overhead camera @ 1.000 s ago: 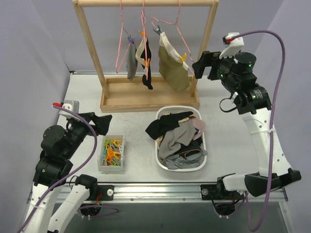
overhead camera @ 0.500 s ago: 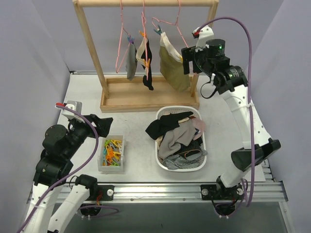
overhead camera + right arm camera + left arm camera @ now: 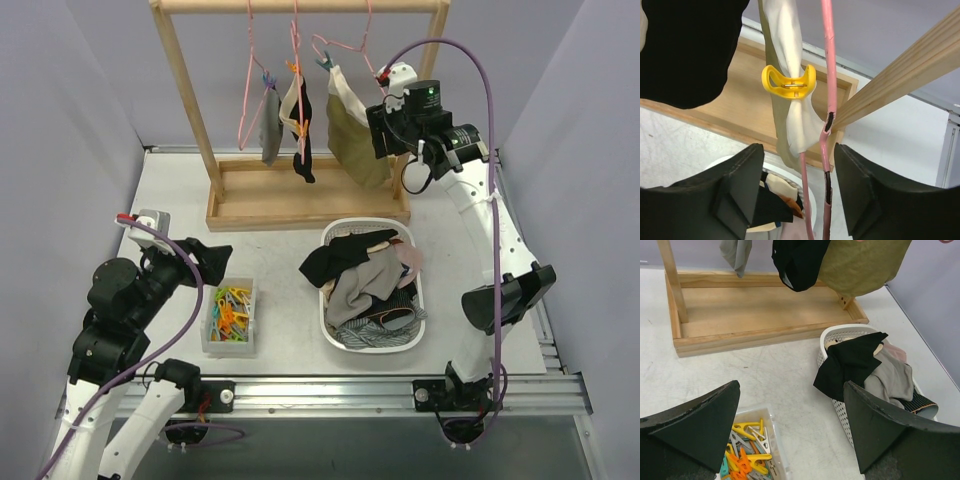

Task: Remove the underwear clipped to the hanger

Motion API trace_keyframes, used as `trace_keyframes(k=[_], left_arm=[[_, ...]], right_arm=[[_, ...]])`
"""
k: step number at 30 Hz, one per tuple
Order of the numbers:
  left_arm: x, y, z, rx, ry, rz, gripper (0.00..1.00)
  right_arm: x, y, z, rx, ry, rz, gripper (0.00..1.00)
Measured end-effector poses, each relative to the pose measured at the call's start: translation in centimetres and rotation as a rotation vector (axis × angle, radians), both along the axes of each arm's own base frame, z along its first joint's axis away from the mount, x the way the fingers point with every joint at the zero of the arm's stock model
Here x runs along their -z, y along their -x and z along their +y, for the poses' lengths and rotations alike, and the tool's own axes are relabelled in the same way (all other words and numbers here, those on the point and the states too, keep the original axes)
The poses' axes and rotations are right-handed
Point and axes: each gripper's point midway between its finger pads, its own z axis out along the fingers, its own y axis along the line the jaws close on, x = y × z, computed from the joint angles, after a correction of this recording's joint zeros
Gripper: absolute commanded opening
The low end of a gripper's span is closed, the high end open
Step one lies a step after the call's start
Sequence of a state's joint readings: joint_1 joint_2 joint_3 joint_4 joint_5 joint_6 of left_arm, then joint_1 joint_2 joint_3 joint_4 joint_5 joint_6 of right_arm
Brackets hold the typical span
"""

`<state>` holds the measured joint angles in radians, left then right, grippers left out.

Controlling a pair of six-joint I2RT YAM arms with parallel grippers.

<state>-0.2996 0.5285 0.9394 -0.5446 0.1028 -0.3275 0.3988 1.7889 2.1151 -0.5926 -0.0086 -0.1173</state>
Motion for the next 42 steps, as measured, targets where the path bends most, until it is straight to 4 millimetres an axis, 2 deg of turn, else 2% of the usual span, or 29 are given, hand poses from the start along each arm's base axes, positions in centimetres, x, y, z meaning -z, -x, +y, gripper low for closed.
trace_keyframes(k=[1, 4, 5, 7, 8, 10, 11, 20, 33, 42], left_arm=[[0.0, 0.0, 0.0, 0.0, 0.0, 0.0, 0.94], [0.1, 0.1, 0.0, 0.001, -0.003, 0.001, 0.94], [0.1, 0.1, 0.0, 0.001, -0.005, 0.0, 0.94], [0.1, 0.1, 0.1, 0.002, -0.008, -0.001, 0.94], [0.1, 0.1, 0.1, 0.002, -0.01, -0.002, 0.94], [0.1, 0.1, 0.1, 0.003, -0.013, -0.004, 0.94], [0.1, 0.1, 0.1, 0.004, -0.015, -0.004, 0.93], [0.1, 0.2, -0.1, 0.013, -0.016, -0.002, 0.94], [0.6, -0.2, -0.2, 0.013, -0.022, 0.017, 0.94], [0.7, -0.2, -0.2, 0.013, -0.023, 0.021, 0.94]], right_arm=[[0.1, 0.0, 0.0, 0.0, 0.0, 0.005, 0.54], [0.4, 0.1, -0.2, -0.001, 0.001, 0.018, 0.42], [0.5, 0.2, -0.2, -0.003, 0.0, 0.022, 0.33], [0.6, 0.2, -0.1, -0.008, -0.003, 0.027, 0.24], [0.6, 0.2, -0.2, -0.007, -0.005, 0.029, 0.14], [0.6, 0.3, -0.2, -0.013, -0.012, 0.034, 0.02], [0.6, 0.2, -0.2, -0.01, -0.016, 0.034, 0.0], [-0.6, -0.1, -0.9, -0.011, -0.074, 0.027, 0.0], [-3.2, -0.7, 2.5, -0.078, -0.253, -0.049, 0.0], [-3.7, -0.4, 2.9, -0.059, -0.351, -0.094, 0.0]])
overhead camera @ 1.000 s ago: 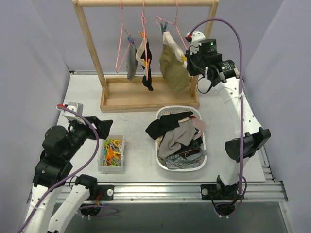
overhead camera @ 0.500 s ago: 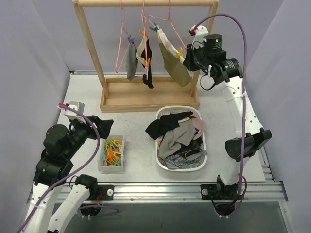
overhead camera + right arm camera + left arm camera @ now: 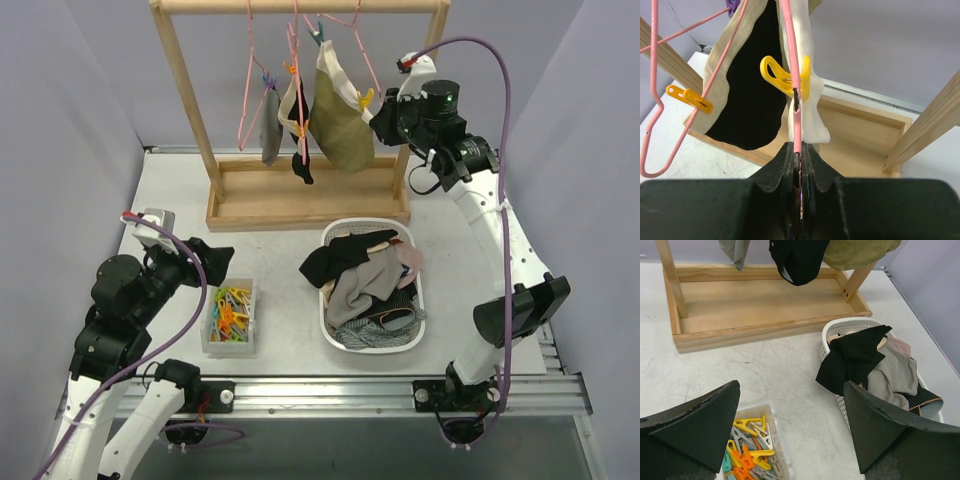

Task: Remove the underwear clipped to the hanger

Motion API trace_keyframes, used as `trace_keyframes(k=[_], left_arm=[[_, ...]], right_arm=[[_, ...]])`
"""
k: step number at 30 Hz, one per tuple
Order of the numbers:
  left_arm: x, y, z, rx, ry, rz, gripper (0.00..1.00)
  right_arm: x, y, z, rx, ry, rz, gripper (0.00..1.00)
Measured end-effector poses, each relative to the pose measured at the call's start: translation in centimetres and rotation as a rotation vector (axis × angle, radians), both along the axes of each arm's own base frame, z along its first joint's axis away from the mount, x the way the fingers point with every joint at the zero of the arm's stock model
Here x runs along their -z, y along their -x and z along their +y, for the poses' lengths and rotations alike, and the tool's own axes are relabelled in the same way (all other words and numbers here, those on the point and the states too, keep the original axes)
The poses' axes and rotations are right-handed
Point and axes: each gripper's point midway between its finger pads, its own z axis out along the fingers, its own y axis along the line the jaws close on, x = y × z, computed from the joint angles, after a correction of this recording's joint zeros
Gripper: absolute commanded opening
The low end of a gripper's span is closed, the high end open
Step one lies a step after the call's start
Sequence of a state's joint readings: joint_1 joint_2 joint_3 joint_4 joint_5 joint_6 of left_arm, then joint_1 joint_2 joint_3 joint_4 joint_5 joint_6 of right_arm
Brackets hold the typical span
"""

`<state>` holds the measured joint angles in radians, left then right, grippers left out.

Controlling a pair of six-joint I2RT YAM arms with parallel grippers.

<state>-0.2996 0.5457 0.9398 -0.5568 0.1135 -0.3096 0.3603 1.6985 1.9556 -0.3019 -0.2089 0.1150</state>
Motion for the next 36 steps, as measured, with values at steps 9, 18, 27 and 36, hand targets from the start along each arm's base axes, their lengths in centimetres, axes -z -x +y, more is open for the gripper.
trace_keyframes(k=[9, 18, 27, 36], left_arm=[[0.3, -0.2, -0.1, 0.0, -0.004, 0.013, 0.94], [0.6, -0.6, -0.2, -0.001, -0.009, 0.029, 0.94], [1.6, -1.5, -0.4, -0.001, -0.02, 0.068, 0.94], [1.3, -1.6, -0.5, 0.001, -0.017, 0.059, 0.94]], right_arm=[[-1.6, 2.1, -0.6, 0.006, -0.056, -0.061, 0.0], [-0.6, 6.4, -2.6, 0.027, -0.061, -0.063, 0.0], [-0.3, 7.0, -3.0, 0.036, -0.077, -0.108, 0.0], [-1.5, 7.3, -3.1, 0.037, -0.113, -0.177, 0.0]])
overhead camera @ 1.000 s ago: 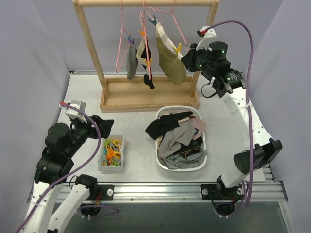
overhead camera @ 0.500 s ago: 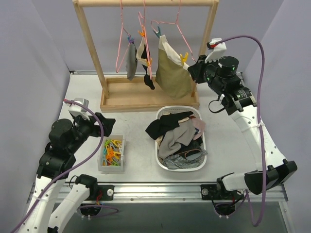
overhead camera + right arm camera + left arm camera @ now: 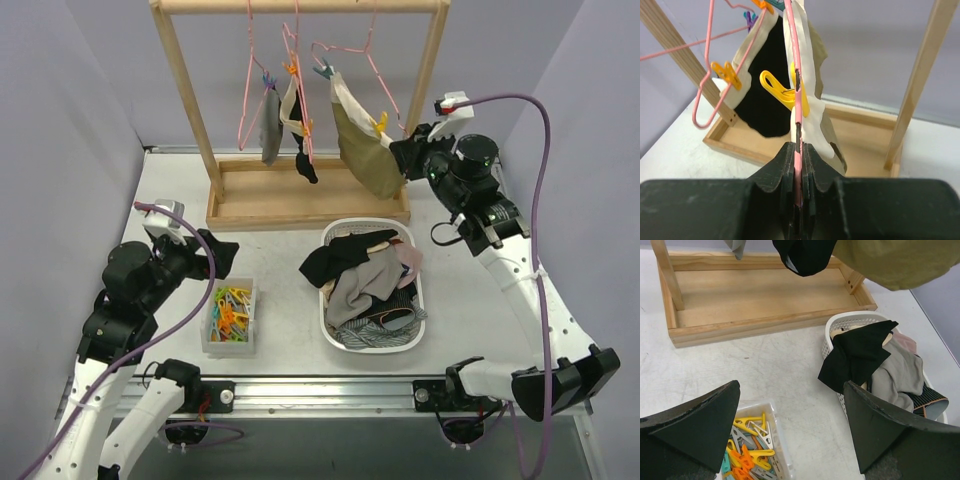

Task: Remove the underwear clipped to the hanger

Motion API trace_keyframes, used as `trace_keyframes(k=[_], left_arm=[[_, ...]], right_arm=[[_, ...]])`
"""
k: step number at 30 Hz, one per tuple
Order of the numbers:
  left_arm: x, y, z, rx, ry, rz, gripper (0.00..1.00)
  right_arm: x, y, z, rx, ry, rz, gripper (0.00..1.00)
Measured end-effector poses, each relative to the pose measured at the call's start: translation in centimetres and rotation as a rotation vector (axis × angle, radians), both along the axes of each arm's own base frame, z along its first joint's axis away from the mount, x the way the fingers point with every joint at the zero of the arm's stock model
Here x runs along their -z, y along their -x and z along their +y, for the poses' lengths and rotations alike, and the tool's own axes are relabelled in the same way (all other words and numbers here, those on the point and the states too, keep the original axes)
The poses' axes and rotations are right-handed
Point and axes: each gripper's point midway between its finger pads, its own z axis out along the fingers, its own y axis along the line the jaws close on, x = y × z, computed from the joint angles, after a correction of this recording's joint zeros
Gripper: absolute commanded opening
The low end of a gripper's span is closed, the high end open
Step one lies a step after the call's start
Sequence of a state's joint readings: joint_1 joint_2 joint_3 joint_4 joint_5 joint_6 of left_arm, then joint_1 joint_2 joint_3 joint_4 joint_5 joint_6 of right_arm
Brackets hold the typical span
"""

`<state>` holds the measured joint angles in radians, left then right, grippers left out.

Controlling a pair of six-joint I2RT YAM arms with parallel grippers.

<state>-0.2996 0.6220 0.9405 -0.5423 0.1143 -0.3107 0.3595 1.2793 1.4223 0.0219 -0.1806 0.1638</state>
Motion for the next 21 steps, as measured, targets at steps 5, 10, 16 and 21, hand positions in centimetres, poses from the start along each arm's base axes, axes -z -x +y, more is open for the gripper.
trace_keyframes(k=[5, 10, 16, 21], left_arm=[[-1.1, 0.3, -0.6, 0.037, 0.025, -0.02, 0.94], [-2.6, 0.9, -2.6, 0.141, 0.091, -0.043, 0.94], [-4.1, 1.3, -5.9, 0.306, 0.204, -0.034, 0.94], [-4.9, 1.9, -8.2, 0.402, 0.265, -0.032, 0.93]], right_arm=[[1.9, 4.9, -2.2, 0.026, -0.018, 0.006, 0.0], [0.1, 10.9, -5.1, 0.068, -0.081, -0.075, 0.0], [-0.7, 15.2, -7.7, 0.124, -0.14, -0.127, 0.0], [1.5, 16.9, -11.0, 0.275, -0.147, -0.09, 0.0]])
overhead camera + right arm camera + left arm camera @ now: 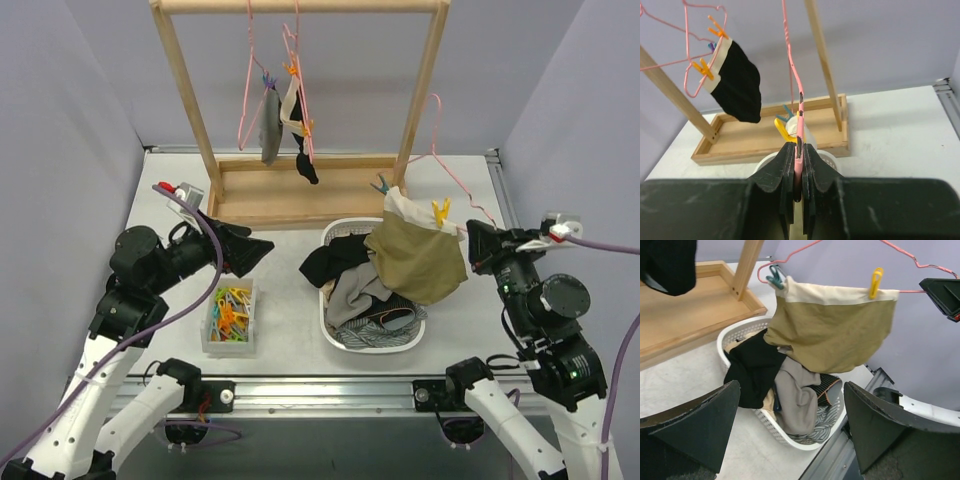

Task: Remove the underwear clipped to the hanger

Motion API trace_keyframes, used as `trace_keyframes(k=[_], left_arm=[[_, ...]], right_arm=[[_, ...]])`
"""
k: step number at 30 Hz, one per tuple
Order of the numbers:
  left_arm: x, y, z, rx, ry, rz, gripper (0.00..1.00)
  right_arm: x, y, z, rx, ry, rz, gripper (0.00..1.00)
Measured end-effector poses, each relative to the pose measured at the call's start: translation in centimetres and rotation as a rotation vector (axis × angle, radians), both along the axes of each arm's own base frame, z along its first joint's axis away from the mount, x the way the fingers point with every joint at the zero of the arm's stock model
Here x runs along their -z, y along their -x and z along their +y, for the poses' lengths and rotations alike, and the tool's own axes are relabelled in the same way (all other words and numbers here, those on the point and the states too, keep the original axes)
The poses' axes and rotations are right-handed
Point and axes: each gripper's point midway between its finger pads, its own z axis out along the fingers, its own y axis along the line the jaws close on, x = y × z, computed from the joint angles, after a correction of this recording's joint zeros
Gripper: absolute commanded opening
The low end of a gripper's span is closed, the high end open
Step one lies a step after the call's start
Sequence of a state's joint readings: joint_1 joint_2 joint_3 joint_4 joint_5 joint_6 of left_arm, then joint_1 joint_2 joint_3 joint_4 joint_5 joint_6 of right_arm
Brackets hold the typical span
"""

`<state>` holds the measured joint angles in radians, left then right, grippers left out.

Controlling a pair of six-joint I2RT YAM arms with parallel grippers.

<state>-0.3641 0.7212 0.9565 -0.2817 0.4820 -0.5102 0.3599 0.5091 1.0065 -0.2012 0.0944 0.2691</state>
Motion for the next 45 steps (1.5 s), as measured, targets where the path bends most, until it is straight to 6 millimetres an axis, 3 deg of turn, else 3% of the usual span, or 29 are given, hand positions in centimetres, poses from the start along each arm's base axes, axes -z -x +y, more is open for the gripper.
trace_keyframes(k=[3, 7, 16, 22, 25, 31, 36, 40, 45], left_arm=[[-0.3, 0.5, -1.3, 0.05, 0.014, -0.001, 0.94], [-0.5, 1.1, -3.2, 0.112, 0.031, 0.003, 0.94], [0.1, 2.0, -7.6, 0.194, 0.046, 0.024, 0.94], [1.2, 2.6, -12.2, 0.231, 0.036, 0.06, 0.94], [2.0, 2.0, -14.2, 0.216, 0.037, 0.103, 0.94], [3.3, -0.3, -15.5, 0.108, 0.096, 0.212, 0.94], [2.6, -1.9, -17.3, 0.05, 0.125, 0.28, 0.93], [2.9, -3.6, -16.8, -0.035, 0.117, 0.293, 0.94], [6.9, -7.2, -11.7, -0.207, 0.112, 0.354, 0.93]], right_arm=[[-0.2, 1.2, -1.4, 0.052, -0.016, -0.02, 0.0], [-0.4, 1.5, -1.7, 0.062, -0.031, -0.032, 0.0], [3.4, 0.9, 0.1, -0.013, -0.034, 0.034, 0.0], [2.6, 2.4, 1.0, -0.089, -0.095, -0.02, 0.0], [2.0, 3.0, 1.4, -0.121, -0.122, -0.048, 0.0], [2.8, 3.1, 2.1, -0.16, -0.132, -0.036, 0.0], [3.5, 3.1, 2.1, -0.16, -0.126, -0.03, 0.0], [3.2, 3.6, 1.8, -0.154, -0.13, -0.051, 0.0], [2.8, 4.3, 1.4, -0.149, -0.136, -0.078, 0.0]])
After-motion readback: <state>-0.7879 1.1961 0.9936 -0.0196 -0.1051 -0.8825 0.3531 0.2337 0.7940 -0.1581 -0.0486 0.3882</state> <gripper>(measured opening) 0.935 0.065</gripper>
